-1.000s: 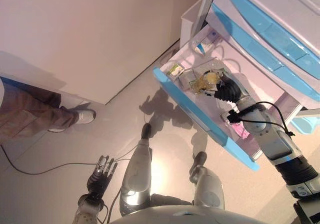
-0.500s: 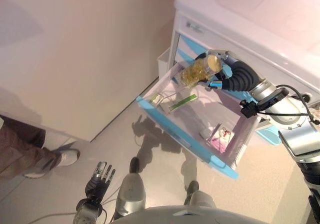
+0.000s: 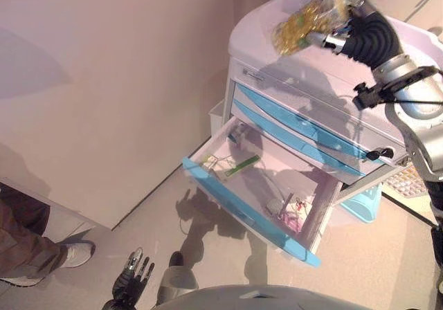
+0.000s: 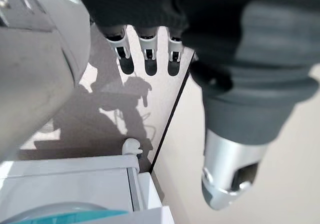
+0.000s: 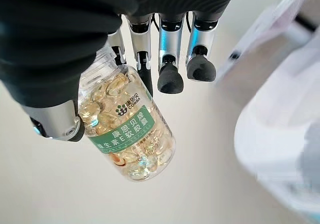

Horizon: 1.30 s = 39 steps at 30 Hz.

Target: Open the drawer and pick up the medicine

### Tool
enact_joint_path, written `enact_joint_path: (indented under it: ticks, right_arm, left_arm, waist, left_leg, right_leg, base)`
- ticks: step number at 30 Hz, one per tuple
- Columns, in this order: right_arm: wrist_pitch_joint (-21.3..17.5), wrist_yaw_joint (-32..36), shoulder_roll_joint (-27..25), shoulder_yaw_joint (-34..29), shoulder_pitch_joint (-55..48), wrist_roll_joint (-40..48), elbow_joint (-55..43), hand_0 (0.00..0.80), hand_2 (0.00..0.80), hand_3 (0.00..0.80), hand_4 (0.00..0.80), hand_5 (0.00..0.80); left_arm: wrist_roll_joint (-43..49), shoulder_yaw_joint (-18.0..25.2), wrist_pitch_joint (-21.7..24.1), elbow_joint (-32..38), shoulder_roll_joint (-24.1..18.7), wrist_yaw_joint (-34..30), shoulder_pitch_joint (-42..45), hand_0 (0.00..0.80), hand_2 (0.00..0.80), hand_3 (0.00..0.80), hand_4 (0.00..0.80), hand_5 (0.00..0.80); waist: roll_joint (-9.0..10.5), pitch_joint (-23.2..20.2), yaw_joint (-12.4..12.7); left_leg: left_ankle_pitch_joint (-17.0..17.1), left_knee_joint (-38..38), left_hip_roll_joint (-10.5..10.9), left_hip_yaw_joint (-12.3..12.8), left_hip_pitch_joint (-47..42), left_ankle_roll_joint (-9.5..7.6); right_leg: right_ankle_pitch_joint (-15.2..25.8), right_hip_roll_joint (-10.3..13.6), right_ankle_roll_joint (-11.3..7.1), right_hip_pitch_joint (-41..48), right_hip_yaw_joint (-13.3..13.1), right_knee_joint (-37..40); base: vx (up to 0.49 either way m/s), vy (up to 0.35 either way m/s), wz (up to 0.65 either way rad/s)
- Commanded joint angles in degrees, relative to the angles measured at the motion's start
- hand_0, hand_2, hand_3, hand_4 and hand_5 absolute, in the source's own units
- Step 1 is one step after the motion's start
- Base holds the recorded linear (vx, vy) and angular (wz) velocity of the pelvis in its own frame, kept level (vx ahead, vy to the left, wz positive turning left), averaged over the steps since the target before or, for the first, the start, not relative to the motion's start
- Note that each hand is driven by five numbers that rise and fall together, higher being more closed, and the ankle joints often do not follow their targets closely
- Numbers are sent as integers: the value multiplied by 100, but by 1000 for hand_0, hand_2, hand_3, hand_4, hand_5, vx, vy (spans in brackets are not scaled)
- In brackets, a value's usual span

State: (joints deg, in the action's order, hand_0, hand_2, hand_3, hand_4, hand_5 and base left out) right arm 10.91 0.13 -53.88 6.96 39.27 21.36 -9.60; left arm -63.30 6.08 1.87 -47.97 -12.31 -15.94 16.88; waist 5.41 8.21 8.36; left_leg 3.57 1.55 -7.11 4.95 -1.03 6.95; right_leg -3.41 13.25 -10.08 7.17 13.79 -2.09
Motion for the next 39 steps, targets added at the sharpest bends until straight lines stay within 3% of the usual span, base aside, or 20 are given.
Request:
enact_joint_path:
  ticks: [1,6,14,21,27,28,29,30,39]
  right_arm:
    - [250,-607,-375,91,841,-34,553,800,800,800,800,800]
    - [719,-739,-578,800,1656,-299,2095,800,800,800,800,800]
    - [988,-128,-630,2158,2865,-432,4614,800,800,800,800,800]
    - [1167,149,-520,2567,2925,-1145,5516,800,800,800,800,800]
    - [1079,232,-464,2636,2818,-1613,5927,800,800,800,800,800]
    - [1085,199,-462,2638,2808,-1627,5941,656,656,656,656,656]
    - [1079,110,-461,2628,2782,-1664,5918,50,50,50,50,50]
    - [1024,65,-477,2630,2756,-1685,5883,0,0,0,0,0]
    - [766,-778,-684,2475,2792,-1595,5272,0,0,0,0,0]
  left_arm:
    - [160,-41,-68,-1,-201,12,-76,0,0,0,0,0]
    - [152,-63,-146,52,-306,133,-124,0,0,0,0,0]
    - [137,-203,-266,10,-486,302,-308,0,0,0,0,0]
    - [125,-202,-379,51,-577,382,-336,0,0,0,0,0]
    - [121,-229,-427,8,-608,350,-339,0,0,0,0,0]
    - [133,-222,-435,8,-611,335,-336,0,0,0,0,0]
    - [133,-221,-448,18,-614,334,-338,0,0,0,0,0]
    - [124,-223,-459,19,-619,328,-332,0,0,0,0,0]
    - [148,-182,-451,39,-590,200,-225,0,0,0,0,0]
  waist:
    - [-60,-151,239]
    - [-45,-185,348]
    - [-58,-175,550]
    - [-136,-151,661]
    - [-194,-142,709]
    - [-200,-138,712]
    - [-207,-137,709]
    - [-212,-135,705]
    - [-216,-149,643]
  left_leg:
    - [-509,194,-100,-41,-323,-219]
    - [-490,166,-80,-120,-368,-220]
    - [-460,142,-63,-281,-397,-212]
    - [-438,93,-50,-408,-414,-214]
    - [-422,70,-45,-472,-412,-223]
    - [-421,67,-45,-475,-415,-224]
    - [-419,57,-43,-481,-421,-227]
    - [-417,52,-42,-484,-425,-230]
    - [-415,29,-54,-414,-455,-234]
  right_leg:
    - [399,31,195,-179,367,-111]
    - [406,54,203,-128,414,-97]
    - [391,79,249,-42,536,-107]
    - [354,112,263,-20,616,-154]
    - [340,122,261,-21,638,-172]
    - [337,122,261,-20,639,-175]
    - [335,119,262,-23,635,-177]
    - [335,116,264,-22,630,-176]
    - [362,97,253,-15,595,-132]
  base:
    - [21,-7,8]
    - [9,-3,6]
    - [23,-2,5]
    - [13,3,9]
    - [9,6,5]
    - [0,0,0]
    - [4,6,-3]
    - [0,0,0]
    - [0,0,0]
